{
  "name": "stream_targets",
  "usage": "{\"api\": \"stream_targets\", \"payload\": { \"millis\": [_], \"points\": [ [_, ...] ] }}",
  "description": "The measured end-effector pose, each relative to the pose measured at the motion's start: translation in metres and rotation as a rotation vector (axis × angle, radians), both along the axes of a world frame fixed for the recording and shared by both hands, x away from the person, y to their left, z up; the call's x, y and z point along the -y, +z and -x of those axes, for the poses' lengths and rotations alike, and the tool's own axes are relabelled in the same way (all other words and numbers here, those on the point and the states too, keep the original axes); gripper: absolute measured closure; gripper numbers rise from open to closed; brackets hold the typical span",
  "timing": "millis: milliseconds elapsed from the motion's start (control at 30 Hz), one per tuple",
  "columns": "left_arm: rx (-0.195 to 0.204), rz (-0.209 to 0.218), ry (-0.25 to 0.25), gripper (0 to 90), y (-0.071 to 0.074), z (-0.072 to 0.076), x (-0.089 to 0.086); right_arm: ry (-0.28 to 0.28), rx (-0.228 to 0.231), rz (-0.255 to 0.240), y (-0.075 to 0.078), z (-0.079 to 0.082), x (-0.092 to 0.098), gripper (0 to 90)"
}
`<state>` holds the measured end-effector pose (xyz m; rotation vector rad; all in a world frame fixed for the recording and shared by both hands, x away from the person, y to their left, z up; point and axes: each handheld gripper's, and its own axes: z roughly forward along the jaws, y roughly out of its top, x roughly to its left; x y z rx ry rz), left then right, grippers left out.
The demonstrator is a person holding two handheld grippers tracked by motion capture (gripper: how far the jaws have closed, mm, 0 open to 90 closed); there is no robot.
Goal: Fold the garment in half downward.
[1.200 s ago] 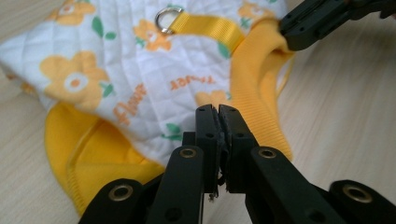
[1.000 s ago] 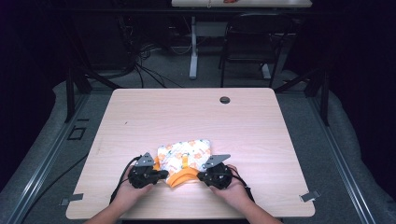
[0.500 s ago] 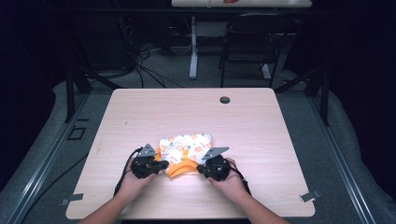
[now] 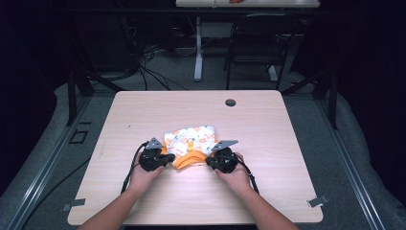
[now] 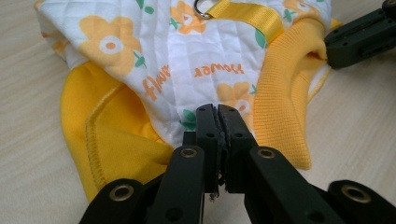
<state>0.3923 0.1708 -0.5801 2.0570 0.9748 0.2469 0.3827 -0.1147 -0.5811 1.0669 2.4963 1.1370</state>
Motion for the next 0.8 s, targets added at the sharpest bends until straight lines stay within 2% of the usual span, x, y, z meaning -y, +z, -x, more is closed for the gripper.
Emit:
{"api": "stream_targets", "payload": {
  "millis": [100,200,233,367,467,567,667,800],
  "points": [
    [-0.003,0.025,0.016,87.6,-0.002,-0.003,-0.001,-0.006,0.007,0.015,0.001,-0.003,-0.001,85.6],
    [-0.002,0.020,0.018,87.5,-0.002,-0.006,-0.001,-0.011,0.011,0.018,0.001,-0.006,-0.002,85.6],
    [-0.003,0.020,0.023,87.5,-0.001,-0.007,0.000,-0.008,0.003,0.033,0.002,-0.006,-0.002,85.4],
    [0.009,-0.009,0.021,84.7,0.002,-0.011,0.002,-0.028,0.017,0.034,0.003,-0.009,-0.003,83.8],
    [0.008,0.009,0.026,82.3,0.005,-0.012,0.001,-0.030,0.020,0.036,0.004,-0.009,-0.002,83.3],
    [0.010,0.017,0.026,81.0,0.009,-0.009,-0.003,-0.036,0.036,0.007,0.011,-0.006,0.001,82.6],
    [0.018,0.043,0.032,78.5,0.017,-0.003,-0.009,-0.044,0.050,-0.015,0.020,-0.001,0.006,80.9],
    [0.046,0.045,0.042,73.3,0.030,0.007,-0.017,-0.040,0.068,-0.038,0.032,0.008,0.012,75.7]
  ]
}}
